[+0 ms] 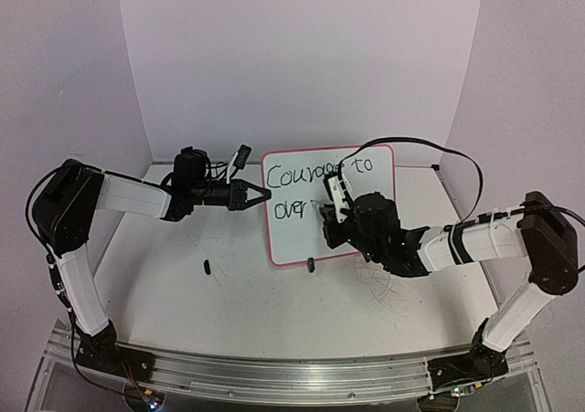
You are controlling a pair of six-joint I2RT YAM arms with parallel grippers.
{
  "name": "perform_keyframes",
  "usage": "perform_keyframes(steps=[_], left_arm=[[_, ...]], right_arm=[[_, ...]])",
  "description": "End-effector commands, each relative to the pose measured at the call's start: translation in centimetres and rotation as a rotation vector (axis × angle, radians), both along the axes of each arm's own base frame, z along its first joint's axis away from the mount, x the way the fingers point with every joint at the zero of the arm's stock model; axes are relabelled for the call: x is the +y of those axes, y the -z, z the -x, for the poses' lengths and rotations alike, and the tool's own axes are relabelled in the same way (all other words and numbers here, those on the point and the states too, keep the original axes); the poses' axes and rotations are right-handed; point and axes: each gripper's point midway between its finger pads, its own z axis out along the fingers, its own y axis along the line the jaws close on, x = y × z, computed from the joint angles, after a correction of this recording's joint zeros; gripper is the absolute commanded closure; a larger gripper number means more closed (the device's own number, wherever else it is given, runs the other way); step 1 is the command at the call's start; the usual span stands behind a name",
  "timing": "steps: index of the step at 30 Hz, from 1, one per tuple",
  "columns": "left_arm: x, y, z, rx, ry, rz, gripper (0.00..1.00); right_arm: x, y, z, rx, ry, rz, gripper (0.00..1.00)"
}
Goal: Write a sentence on the whiteboard
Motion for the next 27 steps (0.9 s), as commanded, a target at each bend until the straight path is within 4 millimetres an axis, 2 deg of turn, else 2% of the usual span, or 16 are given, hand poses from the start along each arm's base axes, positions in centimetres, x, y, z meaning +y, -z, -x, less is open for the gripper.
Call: perform_keyframes(steps=[1,15,27], left_arm=[[-0.8,-2.5,1.2,-0.082,0.065,0.035,1.0],[-0.8,-2.7,1.2,-0.085,0.065,0.036,1.0],[-0.8,-2.7,1.2,-0.085,0.065,0.036,1.0]], right_arm=[[0.9,-1.5,-0.8,-0.03,0.009,-0.043,1.0],[2.0,0.0,0.9,0.01,-0.052,-0.018,1.0],[0.4,1.0,1.4,0.049,0.008,-0.027,1.0]])
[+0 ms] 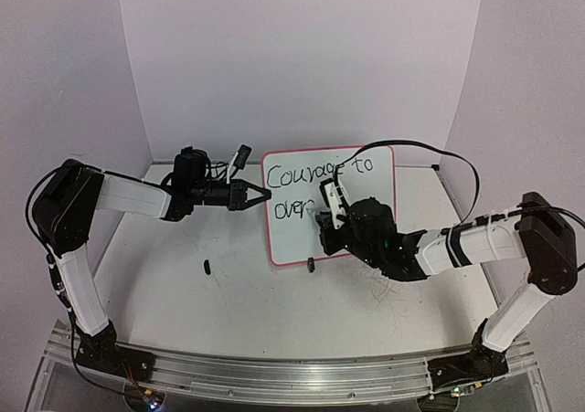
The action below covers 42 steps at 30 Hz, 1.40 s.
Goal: Write a sentence on the whiteboard
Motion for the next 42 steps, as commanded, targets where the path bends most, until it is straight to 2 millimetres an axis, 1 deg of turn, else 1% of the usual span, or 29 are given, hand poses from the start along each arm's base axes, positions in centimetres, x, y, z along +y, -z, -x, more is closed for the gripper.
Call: perform_keyframes(steps=[1,5,9,11,17,28,34,38,40,42], left_arm=[[-0.8,-2.6,1.2,-0.082,0.065,0.036,1.0],[-0.8,-2.5,1.2,-0.081,0.063,0.035,1.0],[-0.9,-2.5,1.2,-0.08,0.064,0.034,1.0],[-0.9,-2.4,1.2,-0.079,0.065,0.034,1.0],[-0.8,-2.6,1.2,-0.085,0.063,0.035,1.0],[-0.8,-2.5,1.2,-0.082,0.064,0.034,1.0],[-0.8,-2.5,1.2,-0.082,0.064,0.034,1.0],[-0.8,-2.5,1.3,-0.083,0.065,0.034,1.0],[-0.9,-2.5,1.2,-0.084,0.065,0.034,1.0],[-0.9,-2.5,1.2,-0.081,0.066,0.034,1.0]], right_arm=[[-0.8,-0.2,0.2,0.004,0.037,-0.01,1.0],[-1.1,-0.1,0.1,0.0,0.047,-0.001,1.0],[-0.8,-1.2,0.2,-0.024,0.03,-0.029,1.0],[-0.6,-1.5,0.0,-0.028,0.031,-0.037,1.0],[-0.5,-0.8,-0.3,-0.019,0.042,-0.019,1.0],[-1.9,0.0,-0.5,-0.008,0.092,0.016,1.0],[-2.3,-1.5,-0.6,-0.031,0.102,-0.003,1.0],[-2.6,-3.7,0.1,-0.07,0.069,-0.05,1.0],[-2.7,-4.1,0.0,-0.067,0.049,-0.074,1.0],[-2.7,-3.8,-0.5,-0.055,0.041,-0.085,1.0]])
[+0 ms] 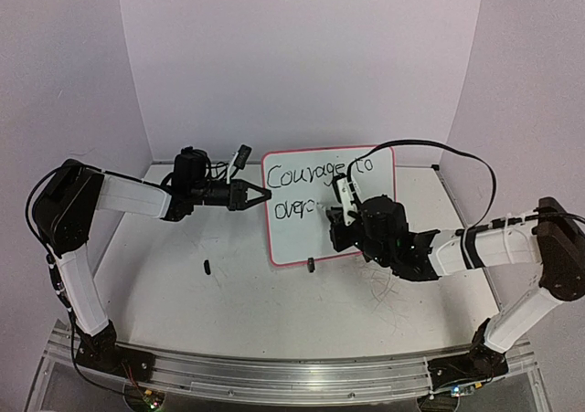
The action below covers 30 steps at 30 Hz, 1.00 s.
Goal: Write a sentence on the whiteboard
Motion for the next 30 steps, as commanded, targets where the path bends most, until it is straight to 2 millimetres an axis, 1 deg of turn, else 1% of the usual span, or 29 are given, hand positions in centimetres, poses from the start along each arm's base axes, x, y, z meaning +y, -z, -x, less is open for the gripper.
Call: perform_keyframes(steps=[1,6,11,17,22,30], left_arm=[[-0.8,-2.5,1.2,-0.081,0.067,0.035,1.0],[-0.8,-2.5,1.2,-0.082,0.063,0.034,1.0],[-0.8,-2.6,1.2,-0.083,0.065,0.035,1.0],[-0.8,-2.6,1.2,-0.084,0.066,0.035,1.0],[-0.8,-2.5,1.2,-0.083,0.067,0.035,1.0],[-0.9,-2.5,1.2,-0.082,0.067,0.035,1.0]], right_arm=[[-0.3,-2.1,-0.7,-0.034,-0.012,-0.072,1.0],[-0.1,-1.8,-1.6,-0.038,0.001,-0.062,1.0],[0.1,-1.8,-1.8,-0.044,0.003,-0.056,1.0],[0.2,-1.3,-2.0,-0.038,0.007,-0.045,1.0],[0.4,-1.3,-2.2,-0.042,0.008,-0.041,1.0],[0.7,-0.3,-1.8,-0.012,-0.009,-0.035,1.0]])
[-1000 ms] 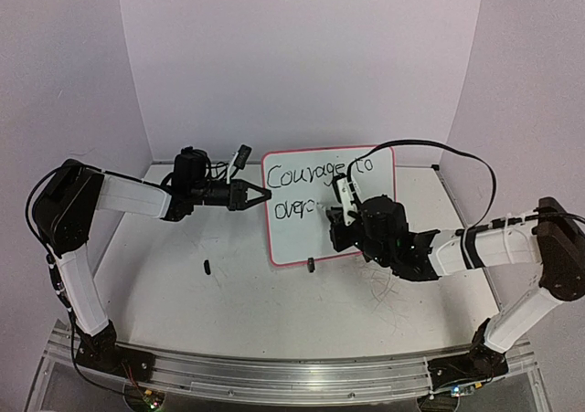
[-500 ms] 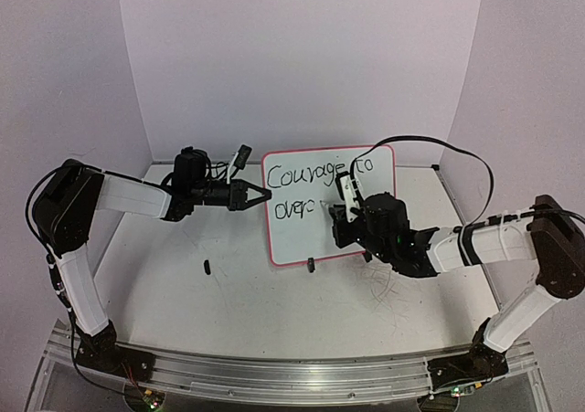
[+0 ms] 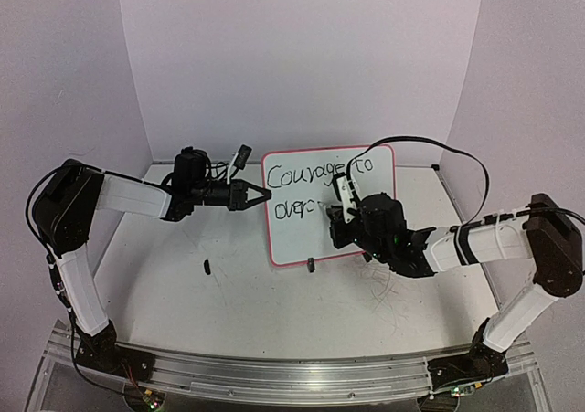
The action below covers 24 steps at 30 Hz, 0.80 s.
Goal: Write a sentence on the whiteboard
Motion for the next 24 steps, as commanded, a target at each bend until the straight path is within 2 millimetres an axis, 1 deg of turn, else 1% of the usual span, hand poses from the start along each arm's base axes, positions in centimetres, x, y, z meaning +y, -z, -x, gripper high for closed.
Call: perform_keyframes(steps=[1,13,20,24], left_arm=[[-0.8,-2.5,1.2,-0.081,0.067,0.034,1.0],[-0.8,-2.5,1.1,-0.082,0.066,0.034,1.0],[-0.8,-2.4,1.2,-0.08,0.066,0.034,1.0],[-0.8,-2.4,1.2,-0.079,0.066,0.033,1.0]], right_arm=[[0.9,-1.0,-0.3,-0.013,-0.015,-0.036,1.0],[0.7,0.9,0.8,0.041,-0.023,-0.02,1.0],[0.1,1.4,1.1,0.055,-0.012,-0.013,1.0],[-0.5,1.3,1.1,0.049,0.009,-0.008,1.0]])
